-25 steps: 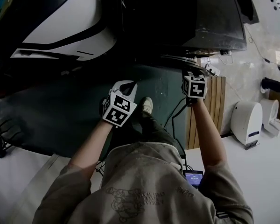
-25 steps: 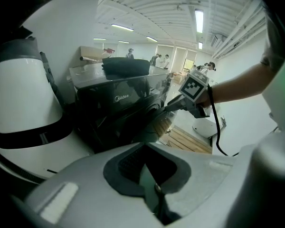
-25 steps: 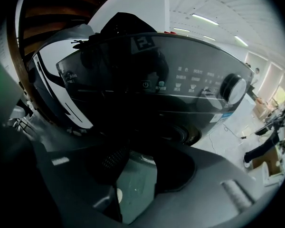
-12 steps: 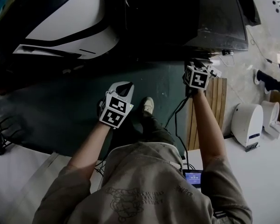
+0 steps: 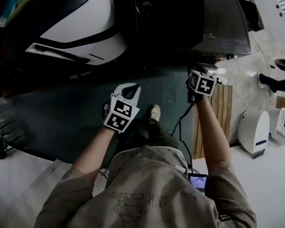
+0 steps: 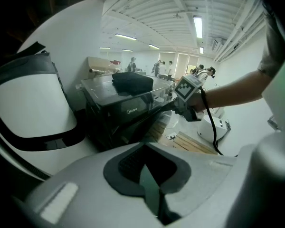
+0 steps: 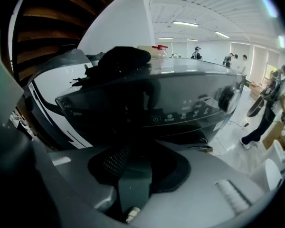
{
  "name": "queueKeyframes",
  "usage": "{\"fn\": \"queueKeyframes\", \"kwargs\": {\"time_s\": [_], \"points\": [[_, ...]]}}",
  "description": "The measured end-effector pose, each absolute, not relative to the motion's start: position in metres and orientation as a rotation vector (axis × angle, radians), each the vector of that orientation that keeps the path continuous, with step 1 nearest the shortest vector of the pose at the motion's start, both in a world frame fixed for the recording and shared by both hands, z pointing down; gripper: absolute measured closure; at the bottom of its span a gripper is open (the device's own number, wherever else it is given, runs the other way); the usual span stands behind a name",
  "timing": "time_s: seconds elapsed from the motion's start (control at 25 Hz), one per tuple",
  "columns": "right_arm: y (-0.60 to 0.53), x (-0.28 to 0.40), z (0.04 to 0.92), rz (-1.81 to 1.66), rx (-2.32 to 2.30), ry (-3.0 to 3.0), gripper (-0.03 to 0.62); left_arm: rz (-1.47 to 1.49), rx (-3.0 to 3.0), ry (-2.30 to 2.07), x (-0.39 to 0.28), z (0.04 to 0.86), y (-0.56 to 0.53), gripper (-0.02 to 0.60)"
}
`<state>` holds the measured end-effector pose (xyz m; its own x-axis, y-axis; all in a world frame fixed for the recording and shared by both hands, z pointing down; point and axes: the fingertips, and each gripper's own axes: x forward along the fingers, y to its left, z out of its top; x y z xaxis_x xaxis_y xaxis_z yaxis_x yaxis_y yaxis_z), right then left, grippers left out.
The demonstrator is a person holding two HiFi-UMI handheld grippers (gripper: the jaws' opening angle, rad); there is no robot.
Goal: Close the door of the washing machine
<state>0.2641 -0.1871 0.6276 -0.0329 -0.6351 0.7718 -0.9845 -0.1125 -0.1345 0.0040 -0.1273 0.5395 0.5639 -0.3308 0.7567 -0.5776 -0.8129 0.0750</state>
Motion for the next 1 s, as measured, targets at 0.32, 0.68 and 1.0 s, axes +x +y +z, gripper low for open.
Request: {"fn": "queueKeyframes", "kwargs": {"time_s": [0.32,0.68,1.0], "points": [[-0.183,0.214,0.535,0.901,1.818,-1.9,0.534,1.015,2.521,-0.847,-0.025,0.491,-0.134,0.581],[-0.168,0.151,0.425,0.72,1.786,-2.116,0.565,0.877,2.617,-0.973,-0.058,0.414,-0.155,0.581],[-0.155,0.099,0.342,0.525,1.76,-2.256,0.565,0.775,2.742,-1.092,-0.095,0.343,-0.166,0.581]]}}
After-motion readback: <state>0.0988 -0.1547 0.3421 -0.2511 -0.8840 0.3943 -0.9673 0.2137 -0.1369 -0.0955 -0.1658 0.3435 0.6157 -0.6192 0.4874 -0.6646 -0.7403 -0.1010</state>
